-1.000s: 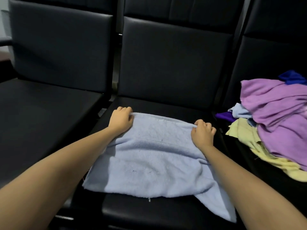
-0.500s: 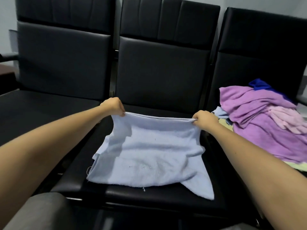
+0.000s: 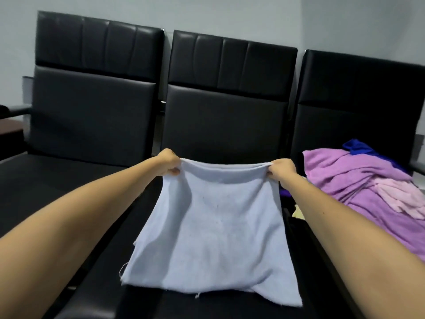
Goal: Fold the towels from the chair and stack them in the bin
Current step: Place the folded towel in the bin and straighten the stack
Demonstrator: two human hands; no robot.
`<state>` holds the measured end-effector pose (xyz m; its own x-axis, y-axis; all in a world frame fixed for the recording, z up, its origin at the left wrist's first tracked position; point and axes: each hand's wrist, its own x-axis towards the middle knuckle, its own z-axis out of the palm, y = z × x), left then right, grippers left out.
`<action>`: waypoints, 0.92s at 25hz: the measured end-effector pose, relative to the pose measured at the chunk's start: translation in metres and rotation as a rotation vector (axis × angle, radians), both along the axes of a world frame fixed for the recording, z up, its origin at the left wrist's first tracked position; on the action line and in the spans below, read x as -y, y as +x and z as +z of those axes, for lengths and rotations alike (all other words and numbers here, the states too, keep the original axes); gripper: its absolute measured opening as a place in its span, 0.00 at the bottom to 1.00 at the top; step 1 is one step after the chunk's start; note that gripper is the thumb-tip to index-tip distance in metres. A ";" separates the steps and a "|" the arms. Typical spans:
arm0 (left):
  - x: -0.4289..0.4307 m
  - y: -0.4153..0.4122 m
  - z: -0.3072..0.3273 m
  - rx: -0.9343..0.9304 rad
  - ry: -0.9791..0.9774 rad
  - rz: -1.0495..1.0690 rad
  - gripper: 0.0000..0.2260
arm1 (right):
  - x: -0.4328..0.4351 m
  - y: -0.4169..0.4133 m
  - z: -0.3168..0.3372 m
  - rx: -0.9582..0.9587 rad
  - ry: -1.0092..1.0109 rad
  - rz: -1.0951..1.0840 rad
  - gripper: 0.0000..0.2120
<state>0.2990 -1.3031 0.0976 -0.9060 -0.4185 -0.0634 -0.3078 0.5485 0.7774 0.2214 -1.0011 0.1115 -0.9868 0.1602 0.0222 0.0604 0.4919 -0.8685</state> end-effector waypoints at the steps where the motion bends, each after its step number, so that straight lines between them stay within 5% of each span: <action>1: 0.005 -0.008 0.010 -0.127 0.061 0.077 0.09 | 0.000 -0.005 0.012 -0.100 0.005 -0.040 0.10; 6: 0.003 0.005 0.088 -0.632 -0.089 0.132 0.07 | 0.001 0.002 0.090 -0.460 -0.056 -0.004 0.15; 9: 0.001 0.028 0.099 -0.624 -0.120 0.111 0.08 | -0.008 0.020 0.089 -0.479 0.048 0.024 0.15; 13: 0.003 0.072 0.085 -0.157 -0.185 -0.183 0.05 | -0.041 0.050 0.058 -0.281 0.383 0.245 0.14; 18: -0.002 0.109 0.068 0.568 -0.286 -0.484 0.07 | -0.063 0.090 0.047 0.457 0.739 0.675 0.05; 20: -0.008 0.112 0.054 0.704 -0.301 -0.543 0.06 | -0.060 0.100 0.033 0.662 0.781 0.745 0.06; 23: -0.010 0.109 0.034 0.754 -0.306 -0.545 0.05 | -0.050 0.100 0.010 0.696 0.809 0.749 0.04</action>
<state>0.4079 -1.2929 0.1316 -0.7462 -0.0497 -0.6639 -0.3105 0.9081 0.2810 0.3217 -0.9511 0.1211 -0.6734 -0.2487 -0.6962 -0.1405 0.9676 -0.2097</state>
